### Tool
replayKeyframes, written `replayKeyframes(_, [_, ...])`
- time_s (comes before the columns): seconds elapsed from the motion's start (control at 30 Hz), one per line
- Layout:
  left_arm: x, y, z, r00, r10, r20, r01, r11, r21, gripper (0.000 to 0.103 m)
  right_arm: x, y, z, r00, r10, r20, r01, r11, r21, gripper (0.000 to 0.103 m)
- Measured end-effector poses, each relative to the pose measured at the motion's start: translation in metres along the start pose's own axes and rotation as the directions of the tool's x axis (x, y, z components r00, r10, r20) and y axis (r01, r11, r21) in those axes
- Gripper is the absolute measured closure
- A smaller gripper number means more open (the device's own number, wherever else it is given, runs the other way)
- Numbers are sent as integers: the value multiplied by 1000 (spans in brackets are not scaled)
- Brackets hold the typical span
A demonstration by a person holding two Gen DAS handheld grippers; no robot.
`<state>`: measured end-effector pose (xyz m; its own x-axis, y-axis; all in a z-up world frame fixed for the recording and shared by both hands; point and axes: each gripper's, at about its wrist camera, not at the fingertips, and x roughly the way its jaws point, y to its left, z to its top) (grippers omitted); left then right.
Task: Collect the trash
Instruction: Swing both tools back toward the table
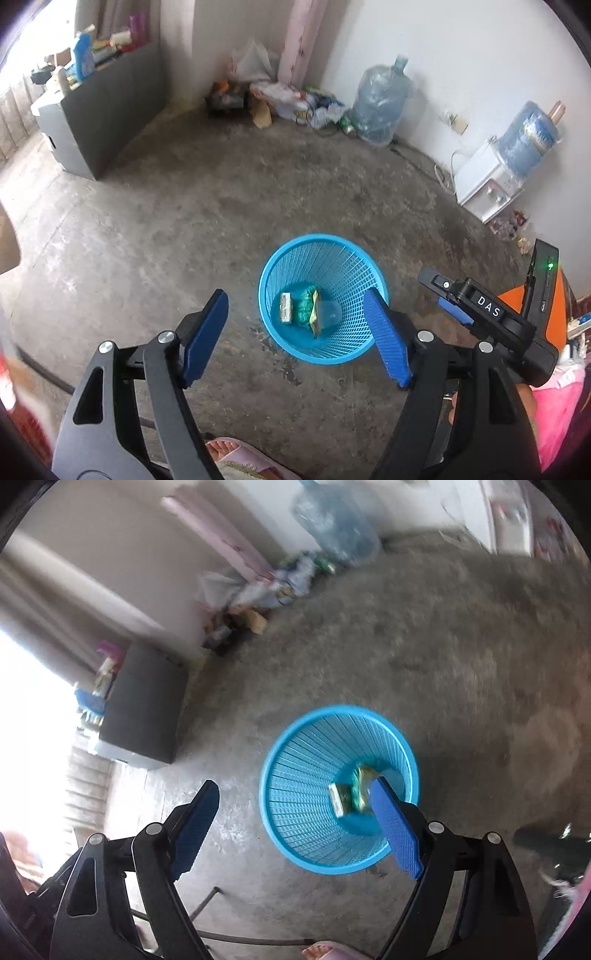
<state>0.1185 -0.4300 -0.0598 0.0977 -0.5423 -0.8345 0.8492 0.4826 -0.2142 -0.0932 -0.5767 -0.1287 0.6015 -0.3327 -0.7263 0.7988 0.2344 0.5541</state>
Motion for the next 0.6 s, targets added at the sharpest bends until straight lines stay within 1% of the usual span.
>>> replayKeyframes(0.1, [-43,2,-11,998,1,62,0,1000,-9,30,-38,37,-8,998,26,60,-19,992,-122,21])
replayKeyframes(0.17, [-77,5,-23,994,2,107,-1,1000,-17,30,-58,58,-16,995,61,76,-46,980,-192,21])
replayKeyframes(0.2, [-94,7,-31,991,2,132,0,1000,-13,29,-69,69,-21,994,81,79,-61,971,-233,21])
replayKeyframes(0.27, [-130,12,-50,984,25,177,-25,1000,-5,29,-88,93,-36,989,129,71,-100,942,-321,21])
replayKeyframes(0.33, [-167,20,-72,974,30,222,-32,999,4,29,-105,116,-53,981,189,33,-160,901,-403,21])
replayKeyframes(0.4, [-198,31,-95,965,49,258,-53,999,10,29,-119,136,-71,973,232,-5,-207,857,-471,21])
replayKeyframes(0.43, [-215,38,-109,959,64,277,-67,998,3,29,-128,147,-82,966,256,-24,-232,828,-510,21])
replayKeyframes(0.5, [-246,56,-137,943,105,317,-102,994,-25,29,-142,164,-101,954,295,-55,-274,782,-560,21])
replayKeyframes(0.57, [-279,78,-169,925,154,348,-136,988,-74,29,-155,181,-124,936,336,-103,-328,731,-598,21])
replayKeyframes(0.6, [-293,89,-184,916,177,361,-149,983,-104,29,-160,186,-133,930,347,-122,-345,713,-610,21])
